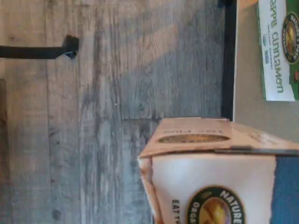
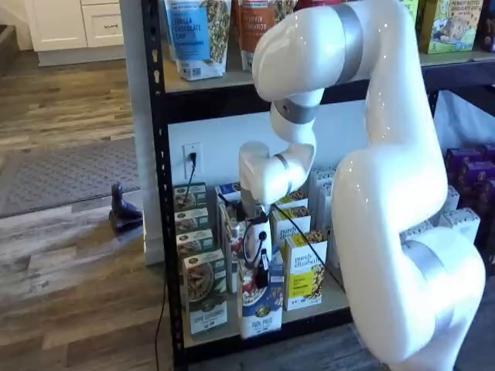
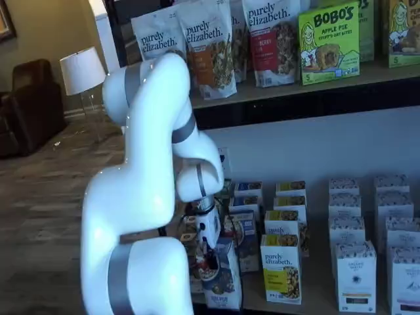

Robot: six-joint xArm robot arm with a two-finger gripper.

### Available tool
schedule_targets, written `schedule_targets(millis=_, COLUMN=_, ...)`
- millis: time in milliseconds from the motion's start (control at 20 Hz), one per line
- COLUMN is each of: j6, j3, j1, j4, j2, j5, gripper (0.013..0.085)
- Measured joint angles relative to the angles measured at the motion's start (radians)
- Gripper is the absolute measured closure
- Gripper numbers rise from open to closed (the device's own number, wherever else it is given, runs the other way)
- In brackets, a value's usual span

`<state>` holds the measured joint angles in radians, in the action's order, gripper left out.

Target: Pick up the blue and white box that is on the bottom shelf, the second box from the left

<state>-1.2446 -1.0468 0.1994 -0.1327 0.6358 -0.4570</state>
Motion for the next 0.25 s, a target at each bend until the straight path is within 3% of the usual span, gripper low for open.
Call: schedule_targets(millis=250, j6=0.026, j3=0.057, j1=0.021, j4=-0.006, j2=-0.065, j5=0.000, gripper=0.0490)
